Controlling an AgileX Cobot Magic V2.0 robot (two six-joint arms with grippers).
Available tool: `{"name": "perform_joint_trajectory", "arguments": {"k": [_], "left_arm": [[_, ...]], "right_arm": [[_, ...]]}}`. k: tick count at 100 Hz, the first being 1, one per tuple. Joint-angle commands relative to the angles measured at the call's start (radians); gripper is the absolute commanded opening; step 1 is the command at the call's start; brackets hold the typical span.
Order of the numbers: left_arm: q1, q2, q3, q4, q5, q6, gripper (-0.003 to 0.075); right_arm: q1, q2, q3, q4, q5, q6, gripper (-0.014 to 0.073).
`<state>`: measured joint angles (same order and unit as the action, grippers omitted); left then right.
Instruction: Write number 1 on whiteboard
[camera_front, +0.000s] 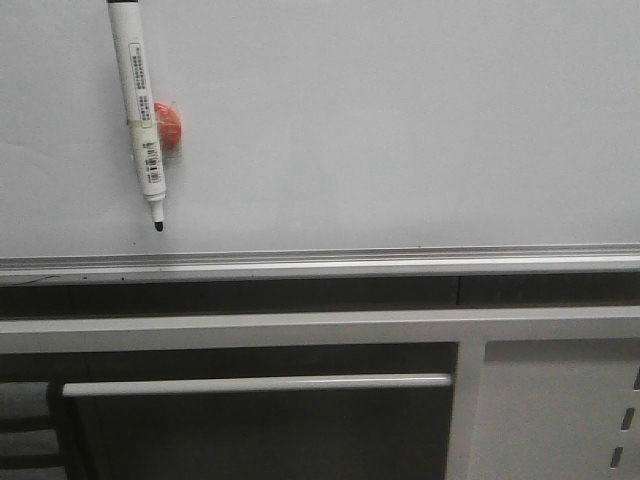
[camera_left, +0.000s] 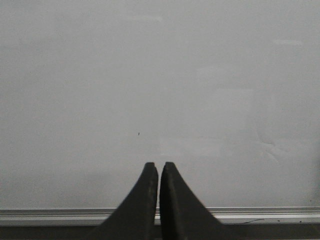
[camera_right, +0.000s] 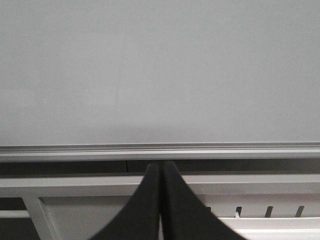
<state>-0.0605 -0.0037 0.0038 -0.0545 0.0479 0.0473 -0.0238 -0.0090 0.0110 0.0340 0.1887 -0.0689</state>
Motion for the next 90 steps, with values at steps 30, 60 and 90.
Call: {"name": "perform_joint_trajectory", "arguments": {"k": [30,60,90], "left_arm": [[0.001,-0.023,0.041,-0.008,-0.065,-0.009,-0.002],[0.001,-0.023,0.041,-0.008,-0.065,-0.009,-0.002],[0.001,-0.023,0.041,-0.008,-0.065,-0.009,-0.002]], "right_arm": [[-0.01,-0.018,0.025,-0.007,-0.071,-0.005,-0.0064],[-0.01,-0.018,0.025,-0.007,-0.071,-0.005,-0.0064],[-0.01,-0.018,0.025,-0.007,-0.096,-0.005,-0.0064]]}}
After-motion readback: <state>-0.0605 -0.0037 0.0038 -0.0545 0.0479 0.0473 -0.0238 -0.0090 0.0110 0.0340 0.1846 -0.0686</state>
